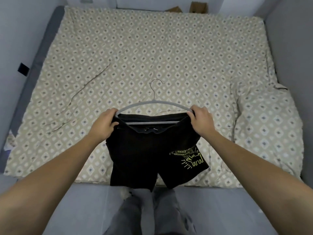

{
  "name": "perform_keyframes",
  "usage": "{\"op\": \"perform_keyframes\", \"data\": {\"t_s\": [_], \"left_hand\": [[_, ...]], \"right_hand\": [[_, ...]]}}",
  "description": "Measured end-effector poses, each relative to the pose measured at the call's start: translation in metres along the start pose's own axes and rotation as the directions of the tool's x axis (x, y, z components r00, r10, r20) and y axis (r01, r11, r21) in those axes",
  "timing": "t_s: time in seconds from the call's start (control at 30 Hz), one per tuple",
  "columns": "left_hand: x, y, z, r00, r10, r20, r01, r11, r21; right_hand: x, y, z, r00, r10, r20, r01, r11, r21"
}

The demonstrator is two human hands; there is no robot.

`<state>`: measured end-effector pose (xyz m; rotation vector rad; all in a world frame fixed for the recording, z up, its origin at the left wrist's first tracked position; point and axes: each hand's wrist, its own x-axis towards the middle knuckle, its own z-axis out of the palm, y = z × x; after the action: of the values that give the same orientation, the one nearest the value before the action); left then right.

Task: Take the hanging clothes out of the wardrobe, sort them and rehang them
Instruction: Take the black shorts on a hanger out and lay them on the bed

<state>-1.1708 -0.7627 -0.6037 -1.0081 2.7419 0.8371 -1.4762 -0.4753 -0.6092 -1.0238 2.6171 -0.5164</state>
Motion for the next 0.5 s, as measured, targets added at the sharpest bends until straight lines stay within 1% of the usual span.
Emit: {"op": "perform_keyframes", "data": {"t_s": [0.13, 0.23, 0.33, 0.5], "left_hand": [[0.048, -0.017, 0.030, 0.998, -0.022, 0.054, 0.018, 0.997, 0.077], [0.076, -0.032, 0.053, 0.995, -0.038, 0.087, 0.029, 0.994, 0.106], [0.105, -0.049, 0.076, 0.995, -0.069, 0.070, 0.061, 0.992, 0.112], [0.149, -0.071, 0.111, 0.993, -0.120, 0.021, 0.115, 0.979, 0.166]], "right_hand": [[0.042, 0.029, 0.045, 0.995, -0.044, 0.090, 0.041, 0.999, 0.028], [0.069, 0.048, 0.080, 0.990, -0.042, 0.133, 0.035, 0.998, 0.049], [0.097, 0.059, 0.110, 0.992, -0.057, 0.111, 0.049, 0.996, 0.069], [0.147, 0.070, 0.146, 0.985, -0.056, 0.163, 0.039, 0.993, 0.109]]}}
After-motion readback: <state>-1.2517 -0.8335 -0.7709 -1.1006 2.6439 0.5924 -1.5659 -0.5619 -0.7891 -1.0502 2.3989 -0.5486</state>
